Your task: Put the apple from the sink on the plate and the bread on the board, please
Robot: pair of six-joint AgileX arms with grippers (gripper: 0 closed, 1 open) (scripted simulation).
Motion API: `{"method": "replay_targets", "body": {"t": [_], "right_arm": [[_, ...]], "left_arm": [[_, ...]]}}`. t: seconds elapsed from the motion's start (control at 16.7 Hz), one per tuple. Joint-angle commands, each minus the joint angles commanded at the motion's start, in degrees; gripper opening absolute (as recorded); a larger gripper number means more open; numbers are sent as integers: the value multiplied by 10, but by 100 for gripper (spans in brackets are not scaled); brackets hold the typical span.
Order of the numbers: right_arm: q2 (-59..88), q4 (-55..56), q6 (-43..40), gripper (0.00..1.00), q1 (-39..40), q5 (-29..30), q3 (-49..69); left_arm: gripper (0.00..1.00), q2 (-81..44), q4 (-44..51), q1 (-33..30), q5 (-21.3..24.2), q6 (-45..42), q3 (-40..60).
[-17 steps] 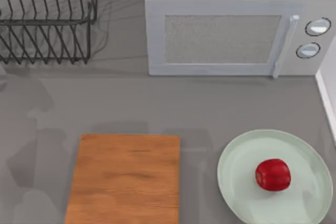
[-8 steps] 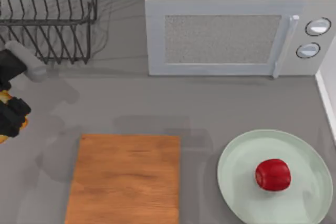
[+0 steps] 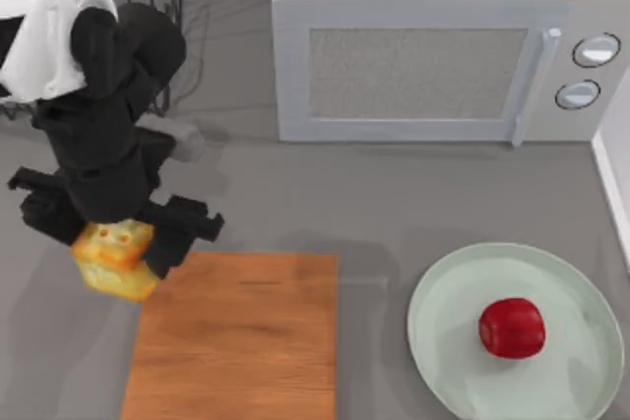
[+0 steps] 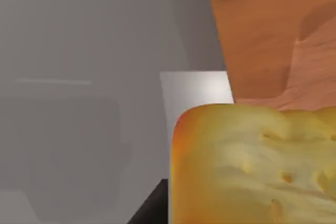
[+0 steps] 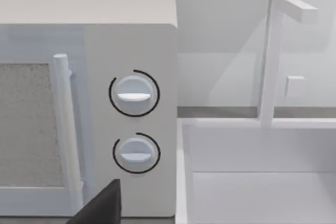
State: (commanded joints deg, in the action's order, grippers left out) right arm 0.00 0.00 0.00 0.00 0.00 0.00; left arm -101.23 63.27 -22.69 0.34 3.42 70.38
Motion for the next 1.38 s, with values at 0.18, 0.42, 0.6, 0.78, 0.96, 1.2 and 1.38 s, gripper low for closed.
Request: {"method": "replay_targets", "body": {"t": [0.18,0.42,0.6,0.78,0.96,1.2,1.38], "right_arm": [[0,0,0,100,0,0,0],[0,0,0,100,0,0,0],[0,0,0,100,0,0,0],[0,0,0,100,0,0,0],[0,0,0,100,0,0,0],[0,0,0,100,0,0,0],[0,0,0,100,0,0,0]], "left_arm": [[0,1,-13,-75,1,165,-9],[0,11,-34,-151,-2,311,-18],[0,18,-44,-178,-4,357,-21],[0,18,-44,-180,-5,360,-22],[0,16,-45,-177,-4,358,-22],[0,5,-79,-178,-4,358,-44],[0,-4,-105,-178,-4,358,-60]]}}
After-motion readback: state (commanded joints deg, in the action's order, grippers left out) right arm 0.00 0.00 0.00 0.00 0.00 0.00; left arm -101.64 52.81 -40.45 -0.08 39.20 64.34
